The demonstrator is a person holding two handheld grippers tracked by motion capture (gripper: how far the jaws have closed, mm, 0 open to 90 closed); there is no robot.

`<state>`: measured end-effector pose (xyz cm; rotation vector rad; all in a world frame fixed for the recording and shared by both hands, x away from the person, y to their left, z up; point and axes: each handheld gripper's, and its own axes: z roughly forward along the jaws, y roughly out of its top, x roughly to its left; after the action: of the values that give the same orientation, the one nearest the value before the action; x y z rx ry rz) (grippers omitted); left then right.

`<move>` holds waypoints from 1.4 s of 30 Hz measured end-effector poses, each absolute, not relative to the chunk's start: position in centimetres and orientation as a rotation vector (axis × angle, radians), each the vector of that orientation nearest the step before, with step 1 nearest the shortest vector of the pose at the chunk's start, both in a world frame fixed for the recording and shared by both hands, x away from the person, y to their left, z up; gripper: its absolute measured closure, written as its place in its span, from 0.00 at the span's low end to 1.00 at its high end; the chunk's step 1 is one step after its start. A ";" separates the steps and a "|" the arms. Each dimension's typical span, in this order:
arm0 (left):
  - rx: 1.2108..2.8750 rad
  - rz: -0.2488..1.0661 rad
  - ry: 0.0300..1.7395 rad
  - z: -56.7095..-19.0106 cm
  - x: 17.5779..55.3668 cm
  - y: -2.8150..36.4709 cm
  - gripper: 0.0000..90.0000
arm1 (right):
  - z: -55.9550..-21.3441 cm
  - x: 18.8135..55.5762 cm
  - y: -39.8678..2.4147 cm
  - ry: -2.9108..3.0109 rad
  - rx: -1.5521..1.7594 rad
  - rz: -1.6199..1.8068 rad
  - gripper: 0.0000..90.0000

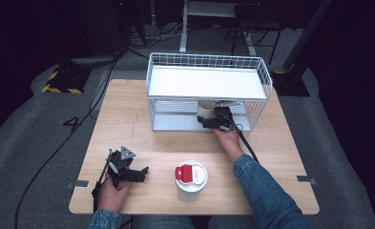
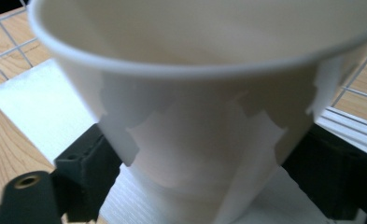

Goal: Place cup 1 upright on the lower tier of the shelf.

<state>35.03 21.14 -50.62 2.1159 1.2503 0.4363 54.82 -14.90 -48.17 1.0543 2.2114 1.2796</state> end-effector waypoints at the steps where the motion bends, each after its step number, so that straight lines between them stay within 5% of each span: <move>1: 2.116 0.437 1.251 -50.6 35.0 21.1 0.01 | -48.2 55.0 -15.0 2.191 1.031 1.292 0.17; 17: 2.113 0.441 1.266 -50.6 35.4 21.1 0.01 | -47.2 52.7 -16.5 2.203 1.051 1.258 0.16; 42: 2.112 0.448 1.268 -50.6 35.4 21.0 0.01 | -40.8 44.3 -23.7 2.209 0.947 1.344 0.17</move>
<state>35.38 21.04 -50.60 2.1124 1.2682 0.4482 44.33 -23.69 -40.82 0.9473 2.2087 1.3442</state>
